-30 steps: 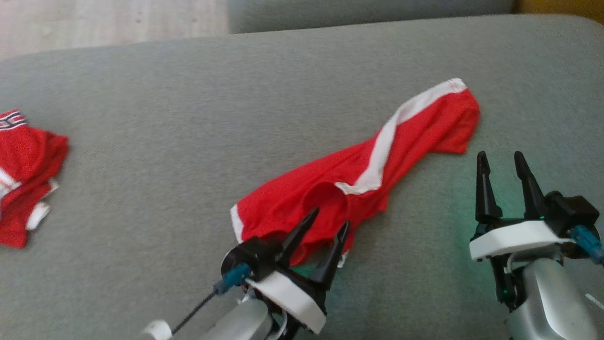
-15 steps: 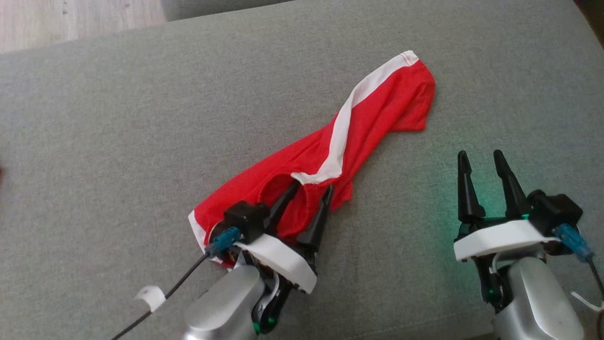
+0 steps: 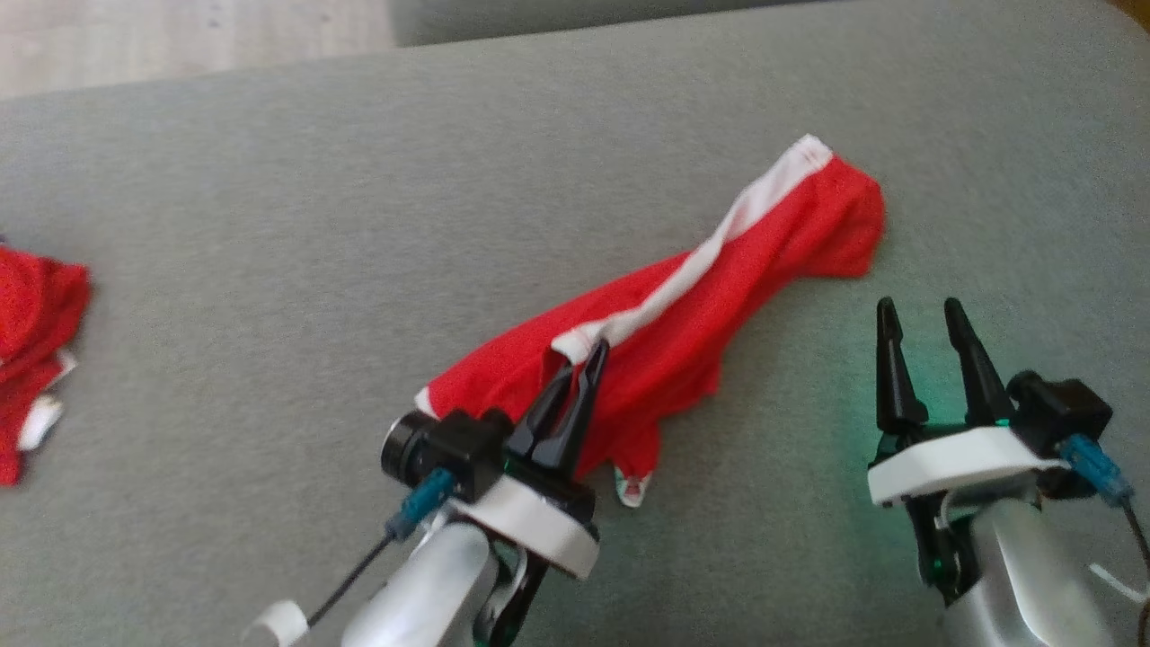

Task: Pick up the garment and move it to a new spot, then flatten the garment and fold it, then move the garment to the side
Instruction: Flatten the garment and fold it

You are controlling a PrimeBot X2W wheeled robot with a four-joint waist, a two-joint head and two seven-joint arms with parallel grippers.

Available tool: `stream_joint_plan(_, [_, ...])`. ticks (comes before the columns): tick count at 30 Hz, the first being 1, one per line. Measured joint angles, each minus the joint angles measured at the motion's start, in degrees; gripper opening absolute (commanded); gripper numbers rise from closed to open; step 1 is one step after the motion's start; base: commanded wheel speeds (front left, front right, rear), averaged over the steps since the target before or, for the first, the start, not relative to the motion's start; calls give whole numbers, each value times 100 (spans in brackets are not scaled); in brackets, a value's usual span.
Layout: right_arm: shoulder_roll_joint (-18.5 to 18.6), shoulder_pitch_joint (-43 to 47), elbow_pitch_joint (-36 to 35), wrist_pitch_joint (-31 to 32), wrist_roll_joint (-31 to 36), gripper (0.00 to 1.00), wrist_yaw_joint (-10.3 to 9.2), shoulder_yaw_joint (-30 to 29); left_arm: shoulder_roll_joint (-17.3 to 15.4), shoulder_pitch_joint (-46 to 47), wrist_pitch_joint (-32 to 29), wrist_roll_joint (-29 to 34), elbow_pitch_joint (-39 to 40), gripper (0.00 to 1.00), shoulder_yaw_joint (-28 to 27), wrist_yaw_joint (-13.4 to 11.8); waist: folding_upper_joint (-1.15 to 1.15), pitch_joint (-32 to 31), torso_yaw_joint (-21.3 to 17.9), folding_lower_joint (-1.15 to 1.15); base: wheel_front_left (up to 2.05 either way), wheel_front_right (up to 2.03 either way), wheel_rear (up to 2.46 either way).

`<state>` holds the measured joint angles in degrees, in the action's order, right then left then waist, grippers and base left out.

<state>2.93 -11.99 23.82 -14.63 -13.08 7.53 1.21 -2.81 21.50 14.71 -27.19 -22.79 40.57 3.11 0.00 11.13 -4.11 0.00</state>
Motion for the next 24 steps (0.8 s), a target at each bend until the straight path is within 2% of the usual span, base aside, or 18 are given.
stream_joint_plan(4, [-3, 196, 85, 0, -2, 100, 0, -40, -1, -346, 0, 459, -7, 0, -249, 46, 0, -190, 312, 0, 0, 0, 0])
stream_joint_plan(11, [-11, 462, 232, 0, -63, 100, 0, -18, -108, -909, 0, 958, -41, 0, -1020, 98, 0, -564, 783, -1, 0, 0, 0])
stream_joint_plan(18, [-13, 463, 269, 0, -111, 100, 0, 89, -287, -1186, 0, 1225, -234, 0, -1819, 93, 0, -800, 865, -1, 0, 0, 0])
stream_joint_plan(19, [-13, 466, 272, 0, -112, 100, 0, 108, -299, -1212, 0, 1267, -302, 19, -1909, 71, 0, -815, 842, -1, 0, 0, 0])
stream_joint_plan(20, [-13, 471, 276, 0, -112, 100, 0, 122, -298, -1249, 0, 1291, -356, 45, -2025, 33, 0, -832, 820, 0, 0, 0, 0])
stream_joint_plan(21, [-14, 480, 275, 0, -112, 100, 0, 132, -298, -1275, -1, 1314, -396, 88, -2131, -19, 0, -847, 797, -1, 0, 0, 0])
stream_joint_plan(22, [-14, 491, 269, 0, -114, 100, 0, 142, -298, -1299, 0, 1336, -417, 100, -2241, -67, 0, -860, 774, -1, 0, 0, 0])
stream_joint_plan(24, [-14, 545, 247, 0, -153, 100, 0, 155, -290, -1357, -1, 1386, -425, 100, -2479, -222, 0, -882, 725, -1, 0, 0, 0])
